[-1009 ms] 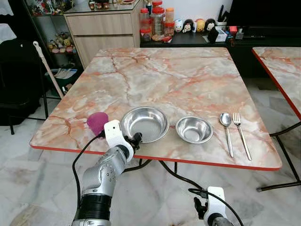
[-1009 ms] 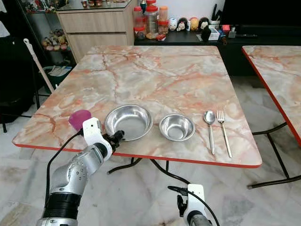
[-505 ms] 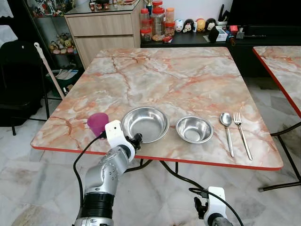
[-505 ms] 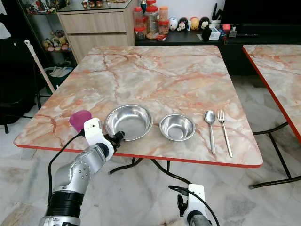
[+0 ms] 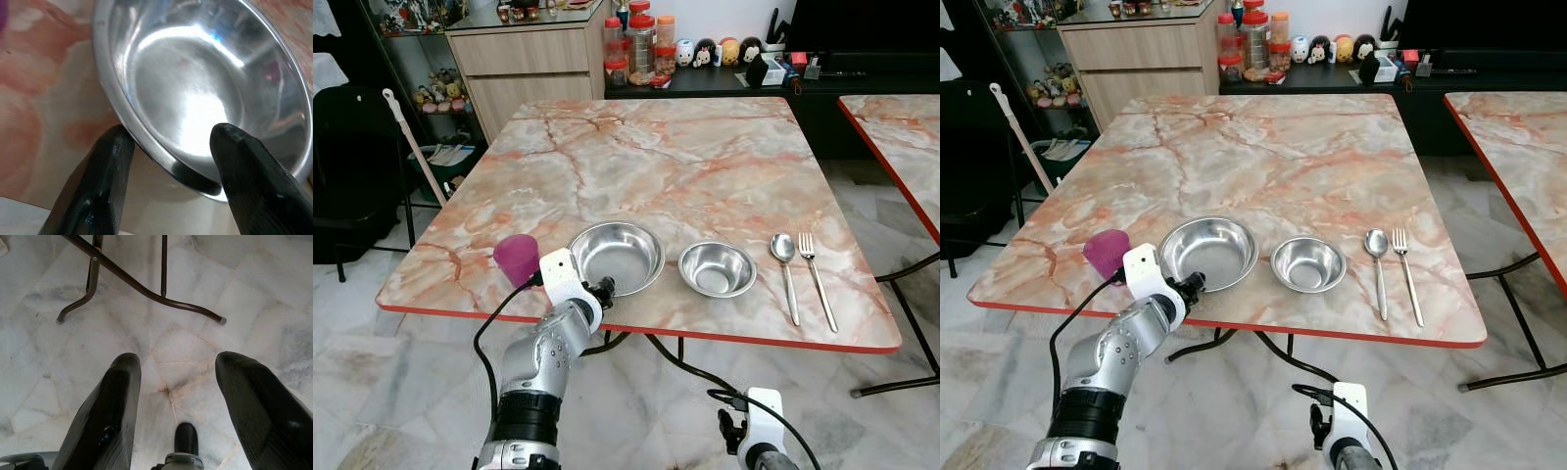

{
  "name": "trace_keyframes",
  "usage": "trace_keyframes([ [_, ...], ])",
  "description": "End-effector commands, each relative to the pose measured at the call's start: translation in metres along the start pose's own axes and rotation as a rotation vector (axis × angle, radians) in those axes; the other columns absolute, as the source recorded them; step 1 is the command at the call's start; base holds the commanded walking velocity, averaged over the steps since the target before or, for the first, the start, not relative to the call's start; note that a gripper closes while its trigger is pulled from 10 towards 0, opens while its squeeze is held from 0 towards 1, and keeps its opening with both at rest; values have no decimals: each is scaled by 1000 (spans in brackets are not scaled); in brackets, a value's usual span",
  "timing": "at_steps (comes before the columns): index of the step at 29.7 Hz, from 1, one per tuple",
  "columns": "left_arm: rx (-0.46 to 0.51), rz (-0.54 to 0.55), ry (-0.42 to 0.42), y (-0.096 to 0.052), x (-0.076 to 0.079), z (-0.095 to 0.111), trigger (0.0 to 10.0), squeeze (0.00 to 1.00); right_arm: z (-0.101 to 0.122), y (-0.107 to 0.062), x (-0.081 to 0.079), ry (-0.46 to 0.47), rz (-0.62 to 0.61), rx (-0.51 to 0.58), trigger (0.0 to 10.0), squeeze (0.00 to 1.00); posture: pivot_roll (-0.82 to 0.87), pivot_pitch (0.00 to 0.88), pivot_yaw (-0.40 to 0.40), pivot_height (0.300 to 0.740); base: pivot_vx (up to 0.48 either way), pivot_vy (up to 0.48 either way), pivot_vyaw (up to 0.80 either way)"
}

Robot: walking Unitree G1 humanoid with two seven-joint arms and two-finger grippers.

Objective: Setting the table

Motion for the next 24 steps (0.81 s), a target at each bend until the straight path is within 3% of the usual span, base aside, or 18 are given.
trace_keyframes([
  [1,11,-1,-20,2,7,4,10000,0,1,1,-2,11,-1,5,10000,0,-51,0,91,740,0,0,0],
  [3,12,11,-22,2,8,3,10000,0,1,0,-2,11,0,5,10000,0,-56,0,92,740,0,0,0],
  [4,14,16,-23,2,8,2,5843,0,1,0,-2,11,1,5,10000,0,-56,0,92,740,0,0,0],
  [5,19,24,-25,2,7,2,0,0,1,0,-2,10,0,4,10000,0,-56,0,92,740,0,0,0],
  [24,55,87,-54,2,-1,4,0,0,5,2,-4,-12,22,4,10000,0,-40,0,74,740,0,0,0],
])
Point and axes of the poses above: a point about 5 cm out from each wrist's last joint towards the gripper, its own y axis pointing out of the wrist towards the gripper, its own z axis along the axis of the wrist's last joint, x = y × z, the point moved 1 cm from there along y, pointing out of the wrist towards the gripper, and after that the axes turned 2 degrees about y, right-handed, at the moved point
